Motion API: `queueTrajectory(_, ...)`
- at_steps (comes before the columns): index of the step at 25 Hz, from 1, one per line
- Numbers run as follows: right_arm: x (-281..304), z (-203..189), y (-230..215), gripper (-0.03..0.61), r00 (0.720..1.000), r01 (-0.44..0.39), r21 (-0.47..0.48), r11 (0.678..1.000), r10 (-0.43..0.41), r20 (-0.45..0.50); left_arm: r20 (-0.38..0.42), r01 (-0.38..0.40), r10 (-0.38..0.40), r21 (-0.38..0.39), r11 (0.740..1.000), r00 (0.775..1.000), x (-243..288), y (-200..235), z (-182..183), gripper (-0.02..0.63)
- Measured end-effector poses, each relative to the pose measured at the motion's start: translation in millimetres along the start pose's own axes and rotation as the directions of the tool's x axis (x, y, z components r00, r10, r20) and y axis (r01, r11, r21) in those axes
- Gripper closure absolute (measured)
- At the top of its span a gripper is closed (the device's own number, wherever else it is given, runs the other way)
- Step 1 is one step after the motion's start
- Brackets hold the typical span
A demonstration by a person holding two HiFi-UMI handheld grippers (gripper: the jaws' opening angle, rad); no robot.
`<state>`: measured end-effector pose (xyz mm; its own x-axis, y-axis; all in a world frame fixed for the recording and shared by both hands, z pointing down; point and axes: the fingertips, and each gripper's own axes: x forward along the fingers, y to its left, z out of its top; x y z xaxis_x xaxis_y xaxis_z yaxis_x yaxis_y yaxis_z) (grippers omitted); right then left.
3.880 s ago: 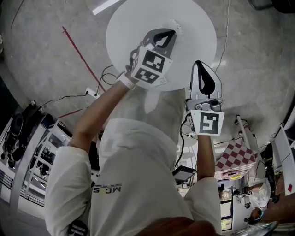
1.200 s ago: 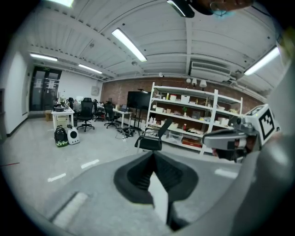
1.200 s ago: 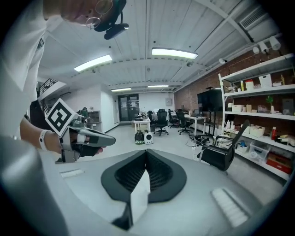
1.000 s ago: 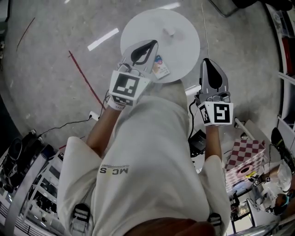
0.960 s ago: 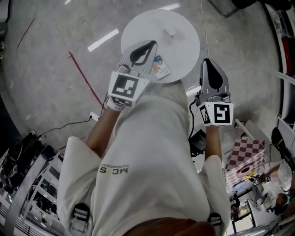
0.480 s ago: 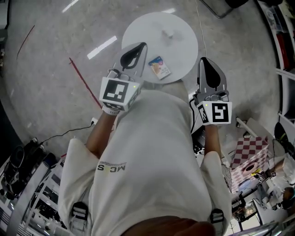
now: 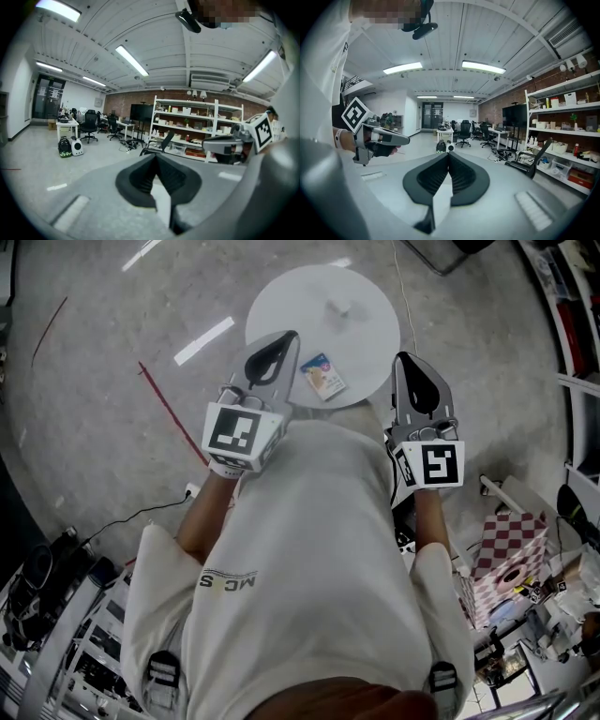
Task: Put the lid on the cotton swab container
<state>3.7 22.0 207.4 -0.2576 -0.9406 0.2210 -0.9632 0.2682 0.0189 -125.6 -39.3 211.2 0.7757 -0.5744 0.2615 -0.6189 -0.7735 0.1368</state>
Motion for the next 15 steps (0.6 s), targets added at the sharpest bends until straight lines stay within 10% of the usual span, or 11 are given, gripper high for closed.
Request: queueTrajectory(15, -8.8, -3.9, 0.5, 0.591, 1.0, 0.015, 0.002, 1.0, -0.015, 0.001, -0.013, 0.011, -0.011, -0.001, 1.0, 1.0, -3.1, -10.3, -6.6, 0.614)
